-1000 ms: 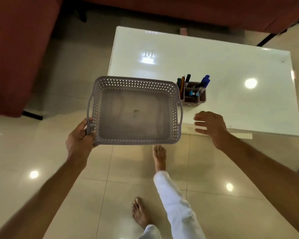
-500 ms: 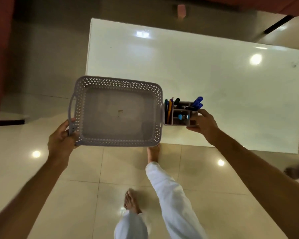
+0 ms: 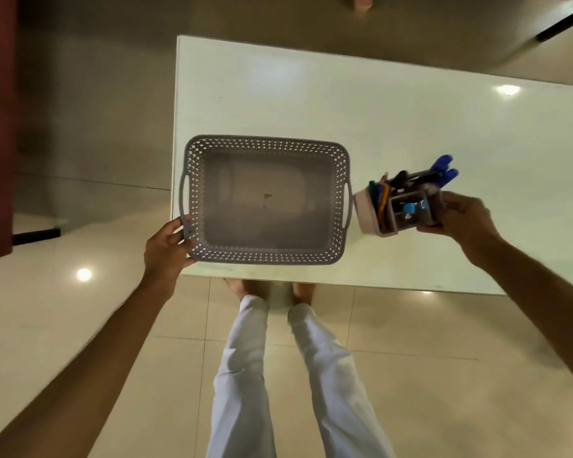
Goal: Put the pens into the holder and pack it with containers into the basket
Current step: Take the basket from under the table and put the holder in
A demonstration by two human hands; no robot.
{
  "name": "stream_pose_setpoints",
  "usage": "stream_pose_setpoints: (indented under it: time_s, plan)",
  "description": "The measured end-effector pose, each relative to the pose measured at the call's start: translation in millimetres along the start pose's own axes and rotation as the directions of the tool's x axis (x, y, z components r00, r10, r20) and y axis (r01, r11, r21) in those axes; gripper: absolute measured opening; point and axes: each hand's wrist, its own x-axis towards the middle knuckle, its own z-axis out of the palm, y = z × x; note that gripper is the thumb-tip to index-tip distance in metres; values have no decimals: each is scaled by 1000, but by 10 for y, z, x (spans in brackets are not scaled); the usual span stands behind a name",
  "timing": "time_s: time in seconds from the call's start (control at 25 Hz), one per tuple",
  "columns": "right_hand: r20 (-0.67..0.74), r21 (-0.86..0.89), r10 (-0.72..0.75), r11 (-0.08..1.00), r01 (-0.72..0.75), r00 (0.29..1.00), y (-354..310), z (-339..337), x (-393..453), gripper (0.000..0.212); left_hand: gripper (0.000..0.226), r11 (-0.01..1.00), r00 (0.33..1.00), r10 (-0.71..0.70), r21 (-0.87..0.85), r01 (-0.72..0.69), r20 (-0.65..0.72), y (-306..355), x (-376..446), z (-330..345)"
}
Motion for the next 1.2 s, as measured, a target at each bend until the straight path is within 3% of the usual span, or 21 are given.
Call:
stream_pose_setpoints:
  time_s: [0.24,0.44,0.6,0.88,1.2]
  plan:
    - [104,-61,-221,972,228,970,-959,-159,-84,28,50,999,999,-22,-36,24,32,220,-4,222]
    - [260,-71,-273,951,301,926,-1318,413,-5,35,49,998,992,-32,-48,38,121,269,-1,422]
    - [347,-67,-265,950,306,899,-1349,1081,48,33,49,995,985,-45,-79,59,169,287,33,535]
    - [441,-327,-229,860,393,868,-1202,2035,-19,33,47,1000,970,-24,19,20,244,308,93,510]
    - [401,-328,-212,875,355,892,-954,2334,8,32,53,978,939,48,176,-113,340,232,189,424]
